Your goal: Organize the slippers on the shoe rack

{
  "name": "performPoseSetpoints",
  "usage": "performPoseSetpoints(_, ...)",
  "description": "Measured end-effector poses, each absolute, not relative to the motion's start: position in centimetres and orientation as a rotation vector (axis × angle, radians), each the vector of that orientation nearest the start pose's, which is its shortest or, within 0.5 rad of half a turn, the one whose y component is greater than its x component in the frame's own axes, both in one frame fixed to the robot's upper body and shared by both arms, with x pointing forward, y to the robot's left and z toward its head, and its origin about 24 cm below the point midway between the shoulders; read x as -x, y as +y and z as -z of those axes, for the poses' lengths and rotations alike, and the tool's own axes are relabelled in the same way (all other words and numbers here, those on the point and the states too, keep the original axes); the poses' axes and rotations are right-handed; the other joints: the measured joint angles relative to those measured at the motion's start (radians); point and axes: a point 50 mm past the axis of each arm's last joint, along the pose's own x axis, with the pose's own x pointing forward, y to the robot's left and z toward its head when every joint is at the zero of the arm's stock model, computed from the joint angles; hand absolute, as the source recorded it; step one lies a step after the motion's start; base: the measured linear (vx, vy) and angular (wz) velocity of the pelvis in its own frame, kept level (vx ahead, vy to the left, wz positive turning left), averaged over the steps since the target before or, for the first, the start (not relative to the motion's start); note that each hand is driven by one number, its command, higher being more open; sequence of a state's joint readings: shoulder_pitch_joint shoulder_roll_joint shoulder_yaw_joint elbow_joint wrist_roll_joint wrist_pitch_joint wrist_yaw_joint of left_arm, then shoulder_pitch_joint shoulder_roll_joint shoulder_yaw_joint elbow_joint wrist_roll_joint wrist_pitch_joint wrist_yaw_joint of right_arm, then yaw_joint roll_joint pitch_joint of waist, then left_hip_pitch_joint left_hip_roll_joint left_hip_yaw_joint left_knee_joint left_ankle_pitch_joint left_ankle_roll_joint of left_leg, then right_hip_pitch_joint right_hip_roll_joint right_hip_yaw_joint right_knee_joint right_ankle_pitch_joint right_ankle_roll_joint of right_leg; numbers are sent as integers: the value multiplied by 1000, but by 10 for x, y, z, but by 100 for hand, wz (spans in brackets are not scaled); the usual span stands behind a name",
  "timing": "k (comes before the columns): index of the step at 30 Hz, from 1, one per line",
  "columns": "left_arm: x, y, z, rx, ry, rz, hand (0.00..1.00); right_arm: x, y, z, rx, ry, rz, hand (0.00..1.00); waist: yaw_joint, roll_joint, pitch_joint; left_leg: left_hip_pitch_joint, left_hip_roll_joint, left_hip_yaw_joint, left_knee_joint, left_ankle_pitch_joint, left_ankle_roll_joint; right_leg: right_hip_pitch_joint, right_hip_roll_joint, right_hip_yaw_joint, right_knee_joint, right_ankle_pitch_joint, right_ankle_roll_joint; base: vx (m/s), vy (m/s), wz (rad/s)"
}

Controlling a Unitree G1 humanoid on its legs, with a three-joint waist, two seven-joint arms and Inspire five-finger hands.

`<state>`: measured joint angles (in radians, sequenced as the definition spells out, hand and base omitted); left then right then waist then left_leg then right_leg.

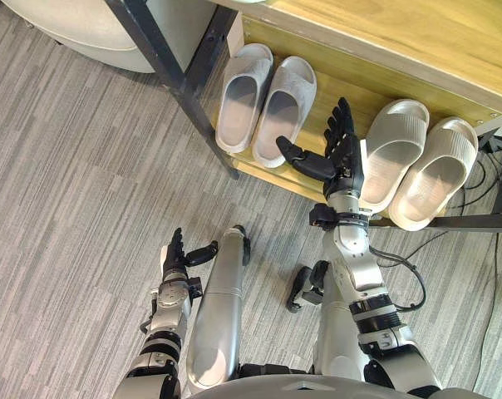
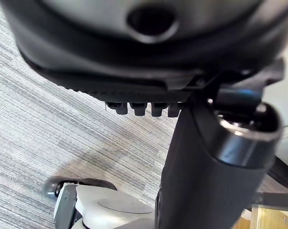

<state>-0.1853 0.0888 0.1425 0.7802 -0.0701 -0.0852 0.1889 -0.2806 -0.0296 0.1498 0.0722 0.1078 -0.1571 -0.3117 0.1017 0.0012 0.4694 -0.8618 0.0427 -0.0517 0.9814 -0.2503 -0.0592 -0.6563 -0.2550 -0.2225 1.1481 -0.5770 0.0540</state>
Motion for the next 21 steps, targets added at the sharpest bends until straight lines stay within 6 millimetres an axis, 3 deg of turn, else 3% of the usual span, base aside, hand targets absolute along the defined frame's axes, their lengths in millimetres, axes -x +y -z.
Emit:
performPoseSetpoints(4,-242,200,75,-18,517,-310,100,-282,-109,-110,-44,-356,64,100,-8,0,-23,53,9,8,-44,-1,1,51,12,-3,-57,16,0,48,37,-7)
performPoseSetpoints(7,-230,187,88,-33,579,-247,100,-264,-101,-98,36,-337,25,100,-22,-5,-75,141,3,17,-124,10,3,138,12,-12,-147,38,14,116,53,1)
performPoseSetpoints(12,-208,174,106,-99,666,-152,100,-228,-95,-67,136,-239,-43,100,-40,-32,-153,288,-7,30,-315,62,5,278,22,-35,-344,107,26,125,35,3)
performPoseSetpoints(14,-198,167,116,-136,720,-105,100,-203,-104,-39,206,-117,-69,100,-60,-40,-179,389,-15,33,-454,112,8,375,35,-51,-493,168,34,122,47,2)
performPoseSetpoints(21,-174,167,132,-238,822,-27,100,-168,-124,17,285,157,-92,100,-104,-38,-220,557,-13,47,-715,222,12,531,77,-62,-766,295,36,94,18,-7)
